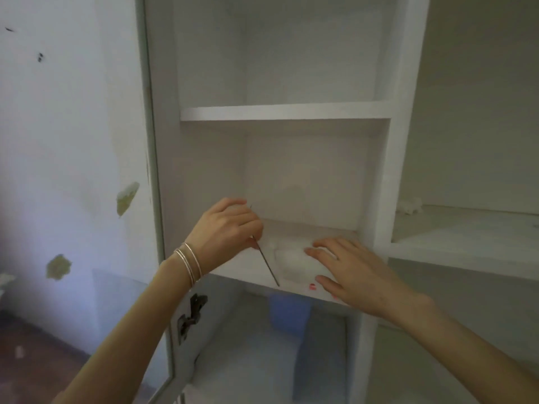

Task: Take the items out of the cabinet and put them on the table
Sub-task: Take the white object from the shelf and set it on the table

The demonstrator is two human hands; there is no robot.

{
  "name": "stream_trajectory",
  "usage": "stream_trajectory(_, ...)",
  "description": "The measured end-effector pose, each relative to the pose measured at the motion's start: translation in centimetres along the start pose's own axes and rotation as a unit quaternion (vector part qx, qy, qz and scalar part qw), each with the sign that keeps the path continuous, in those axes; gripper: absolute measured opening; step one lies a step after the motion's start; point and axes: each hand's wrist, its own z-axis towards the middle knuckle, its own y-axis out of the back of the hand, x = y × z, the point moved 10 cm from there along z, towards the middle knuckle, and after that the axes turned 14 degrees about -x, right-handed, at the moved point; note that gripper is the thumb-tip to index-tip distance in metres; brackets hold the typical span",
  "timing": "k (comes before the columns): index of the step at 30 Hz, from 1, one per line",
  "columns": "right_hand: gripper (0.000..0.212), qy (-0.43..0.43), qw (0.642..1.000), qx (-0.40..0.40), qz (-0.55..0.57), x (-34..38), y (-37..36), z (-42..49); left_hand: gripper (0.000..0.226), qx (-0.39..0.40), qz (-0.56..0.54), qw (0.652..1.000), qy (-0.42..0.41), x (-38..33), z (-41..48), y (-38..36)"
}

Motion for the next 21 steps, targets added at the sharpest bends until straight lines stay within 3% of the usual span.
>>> stream_trajectory(8, 0.059, -0.04, 0.987, -0.073, 0.136, 3.0, 5.2, -2.9, 0.029, -0.065, -0.036, 0.969, 0.236, -2.5, -2.0, 8.1)
stream_trajectory(14, 0.055, -0.034, 0.977, -0.076, 0.198, 6.8, 8.8, -3.6, 0.027, -0.066, -0.077, 0.958, 0.268, -5.4, -2.8, 11.8)
stream_trajectory(17, 0.039, -0.038, 0.973, -0.074, 0.217, 9.1, 11.1, -4.1, 0.028, -0.021, -0.094, 0.962, 0.257, -7.2, -3.8, 12.3)
stream_trajectory(21, 0.019, -0.138, 0.949, 0.012, 0.283, 11.6, 10.7, -6.9, 0.032, 0.029, -0.162, 0.95, 0.267, -10.2, -7.1, 12.3)
